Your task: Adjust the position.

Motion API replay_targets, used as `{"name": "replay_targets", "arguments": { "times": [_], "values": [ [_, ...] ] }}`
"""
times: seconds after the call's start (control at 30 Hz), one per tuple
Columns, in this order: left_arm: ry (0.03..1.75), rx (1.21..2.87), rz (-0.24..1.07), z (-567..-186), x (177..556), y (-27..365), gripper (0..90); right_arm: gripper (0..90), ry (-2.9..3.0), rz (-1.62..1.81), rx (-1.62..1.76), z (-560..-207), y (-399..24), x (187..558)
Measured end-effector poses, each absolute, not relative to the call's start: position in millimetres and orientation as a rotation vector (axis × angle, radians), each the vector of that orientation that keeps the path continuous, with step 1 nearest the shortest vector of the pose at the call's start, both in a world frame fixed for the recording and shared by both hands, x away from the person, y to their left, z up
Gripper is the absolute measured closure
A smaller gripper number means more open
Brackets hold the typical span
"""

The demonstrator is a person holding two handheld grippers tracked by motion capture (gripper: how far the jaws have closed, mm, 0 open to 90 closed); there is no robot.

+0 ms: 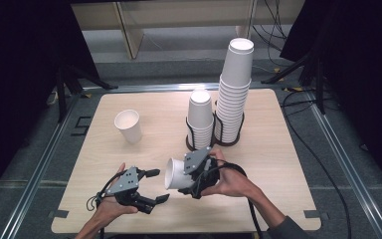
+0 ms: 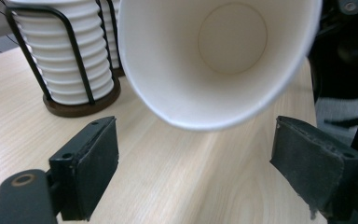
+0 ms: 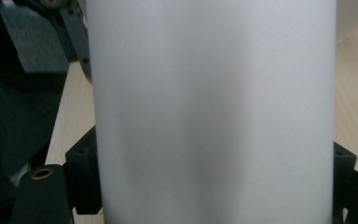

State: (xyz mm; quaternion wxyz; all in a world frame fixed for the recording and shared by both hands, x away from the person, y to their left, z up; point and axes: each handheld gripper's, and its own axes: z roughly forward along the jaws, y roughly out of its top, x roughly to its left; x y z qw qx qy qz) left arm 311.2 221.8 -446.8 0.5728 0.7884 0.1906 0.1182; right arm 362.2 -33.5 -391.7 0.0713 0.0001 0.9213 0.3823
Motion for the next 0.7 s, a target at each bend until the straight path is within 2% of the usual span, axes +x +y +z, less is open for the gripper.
{"name": "replay_targets", "arguments": {
  "times": [0.3, 0.7],
  "values": [
    [0.502, 1.71, 0.233, -444.5, 313.9, 225.6, 14.3, 21.0, 2.713, 1.336, 0.038, -390.4, -42.4, 367.8],
    [0.522, 1.665, 0.196, -441.1, 311.1, 223.7, 13.4, 20.9, 2.717, 1.398, 0.0, -402.1, -28.3, 363.9]
  ]
}}
